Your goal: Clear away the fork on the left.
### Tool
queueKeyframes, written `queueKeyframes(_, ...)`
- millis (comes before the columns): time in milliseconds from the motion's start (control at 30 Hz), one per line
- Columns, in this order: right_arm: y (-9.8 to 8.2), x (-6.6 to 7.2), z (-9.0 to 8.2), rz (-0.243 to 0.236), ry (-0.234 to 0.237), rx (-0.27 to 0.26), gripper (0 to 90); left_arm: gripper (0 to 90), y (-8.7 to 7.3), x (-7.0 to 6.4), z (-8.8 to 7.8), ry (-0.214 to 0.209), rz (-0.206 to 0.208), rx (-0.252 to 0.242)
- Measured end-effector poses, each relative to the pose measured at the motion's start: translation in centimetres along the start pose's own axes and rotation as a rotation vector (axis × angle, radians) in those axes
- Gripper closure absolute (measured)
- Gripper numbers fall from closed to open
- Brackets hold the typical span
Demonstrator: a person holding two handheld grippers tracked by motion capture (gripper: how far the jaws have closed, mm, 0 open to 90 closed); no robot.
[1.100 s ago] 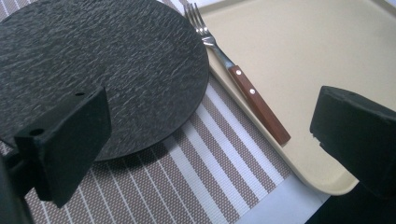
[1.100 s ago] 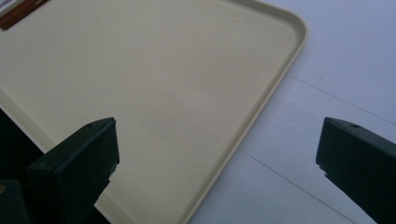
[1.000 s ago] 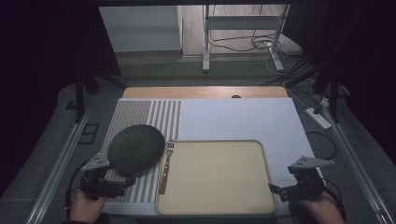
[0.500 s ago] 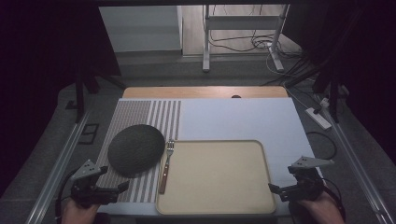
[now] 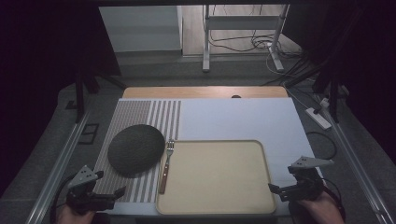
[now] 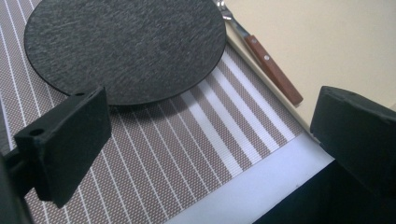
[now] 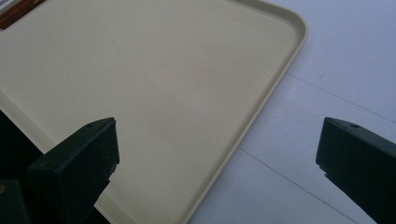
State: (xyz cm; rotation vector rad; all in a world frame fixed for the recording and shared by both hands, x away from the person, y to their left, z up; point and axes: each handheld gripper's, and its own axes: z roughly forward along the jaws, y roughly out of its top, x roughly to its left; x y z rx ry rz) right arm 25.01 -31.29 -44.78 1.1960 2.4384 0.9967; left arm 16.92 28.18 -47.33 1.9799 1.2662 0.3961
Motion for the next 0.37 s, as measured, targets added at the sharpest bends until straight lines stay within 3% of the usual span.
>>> queueKeyframes(367, -0.02, -0.04, 0.05, -0.003, -0.003, 0.008, 0.0, 0.0, 0.08, -0.06, 0.23, 0.005, 0.003, 0.032)
